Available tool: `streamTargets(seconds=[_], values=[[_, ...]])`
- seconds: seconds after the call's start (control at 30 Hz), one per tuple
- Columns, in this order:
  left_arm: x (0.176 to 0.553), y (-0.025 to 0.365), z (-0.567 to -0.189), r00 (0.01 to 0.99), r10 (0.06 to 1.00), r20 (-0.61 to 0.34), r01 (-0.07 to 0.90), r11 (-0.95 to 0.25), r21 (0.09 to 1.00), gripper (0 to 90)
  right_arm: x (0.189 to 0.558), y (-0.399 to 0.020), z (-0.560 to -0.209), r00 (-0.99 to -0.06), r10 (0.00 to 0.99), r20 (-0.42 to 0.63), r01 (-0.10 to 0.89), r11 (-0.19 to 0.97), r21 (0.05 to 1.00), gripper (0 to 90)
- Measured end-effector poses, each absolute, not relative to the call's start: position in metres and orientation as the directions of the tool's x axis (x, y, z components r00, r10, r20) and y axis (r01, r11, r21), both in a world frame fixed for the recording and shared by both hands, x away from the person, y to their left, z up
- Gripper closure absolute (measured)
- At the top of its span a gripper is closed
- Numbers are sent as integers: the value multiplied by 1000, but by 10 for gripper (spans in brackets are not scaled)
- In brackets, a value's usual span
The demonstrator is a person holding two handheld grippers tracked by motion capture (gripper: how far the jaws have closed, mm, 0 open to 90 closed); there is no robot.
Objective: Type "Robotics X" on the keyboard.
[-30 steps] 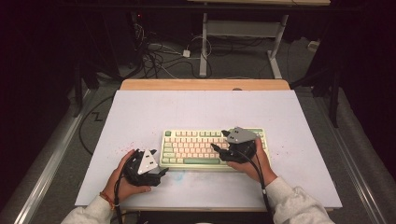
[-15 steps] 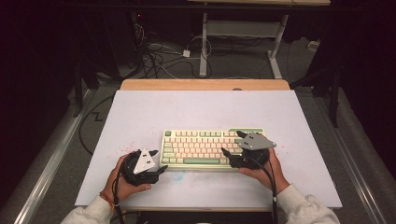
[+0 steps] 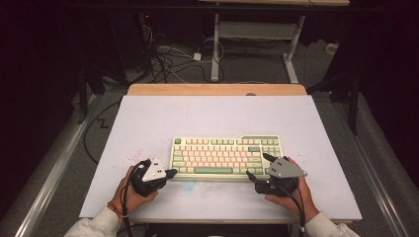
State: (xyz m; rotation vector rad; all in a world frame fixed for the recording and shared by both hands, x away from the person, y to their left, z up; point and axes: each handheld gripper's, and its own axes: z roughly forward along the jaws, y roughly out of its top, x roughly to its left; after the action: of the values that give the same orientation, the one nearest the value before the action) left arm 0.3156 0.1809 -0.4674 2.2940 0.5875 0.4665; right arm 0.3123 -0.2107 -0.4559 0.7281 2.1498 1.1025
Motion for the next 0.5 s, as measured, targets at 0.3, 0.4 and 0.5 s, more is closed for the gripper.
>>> streamTargets(seconds=[0.3,0.4,0.5], values=[[319,172,-465,837,525,152,287,-659,695,879,297,-212,-461,-667,688,-286,177,519,836,224],[322,167,-464,843,517,150,287,-668,687,879,296,-212,-463,-665,686,-295,177,529,830,225],[325,161,-463,847,509,154,283,-677,679,879,297,-212,-464,-669,681,-300,177,537,825,225]])
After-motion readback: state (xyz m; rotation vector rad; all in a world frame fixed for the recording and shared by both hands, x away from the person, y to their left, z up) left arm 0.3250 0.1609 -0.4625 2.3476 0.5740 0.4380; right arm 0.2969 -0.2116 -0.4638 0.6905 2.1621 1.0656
